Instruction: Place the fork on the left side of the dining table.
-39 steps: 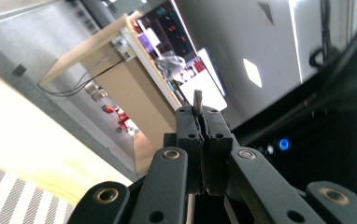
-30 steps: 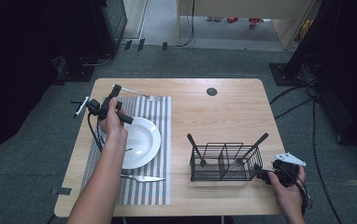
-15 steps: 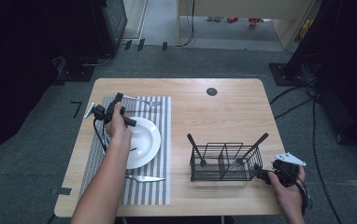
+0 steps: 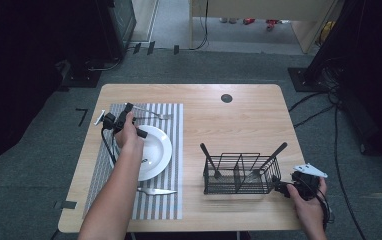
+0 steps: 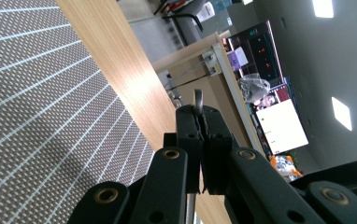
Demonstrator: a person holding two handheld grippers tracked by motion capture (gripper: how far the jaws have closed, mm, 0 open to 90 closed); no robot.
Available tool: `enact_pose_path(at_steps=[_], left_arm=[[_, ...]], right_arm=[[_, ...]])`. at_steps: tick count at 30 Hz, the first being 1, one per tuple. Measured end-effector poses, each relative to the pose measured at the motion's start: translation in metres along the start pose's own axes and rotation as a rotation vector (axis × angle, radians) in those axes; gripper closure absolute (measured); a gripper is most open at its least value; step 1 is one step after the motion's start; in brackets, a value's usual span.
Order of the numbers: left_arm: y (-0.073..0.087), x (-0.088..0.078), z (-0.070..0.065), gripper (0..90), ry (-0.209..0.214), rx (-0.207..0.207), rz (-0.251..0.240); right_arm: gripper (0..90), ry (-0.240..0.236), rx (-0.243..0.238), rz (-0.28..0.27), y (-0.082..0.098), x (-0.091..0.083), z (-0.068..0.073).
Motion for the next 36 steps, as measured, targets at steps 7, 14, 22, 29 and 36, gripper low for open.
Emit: enact_pose_path(at_steps=[7,14,22,29,36], left_arm=[[0.0,-0.001,0.006,83.2,-0.077,0.097,0.059],[0.005,-0.004,0.019,71.9,-0.198,0.061,0.18],[0.004,-0.001,0.021,60.8,-0.26,0.092,0.254],[0.005,0.006,0.018,22.7,-0.299,0.113,0.341],[0.01,0.016,0.018,10.4,-0.329,0.094,0.448]], right_arm=[[0.0,0.0,0.001,0.001,0.0,0.0,0.0],[0.0,0.0,0.001,0.001,0.0,0.0,0.0],[0.0,0.0,0.001,0.001,0.0,0.0,0.0],[0.0,-0.001,0.0,0.001,0.0,0.0,0.0],[0.0,-0.001,-0.003,-0.001,0.0,0.0,0.0]])
Point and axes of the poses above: each handheld gripper's, and its own axes: x roughly forward along the jaws, y roughly out of its underside, z roughly to its left, the point moved 10 cm from there along x, roughly forward along the jaws, and after that the axes turned 12 degrees about x, right-handed, at the moved point
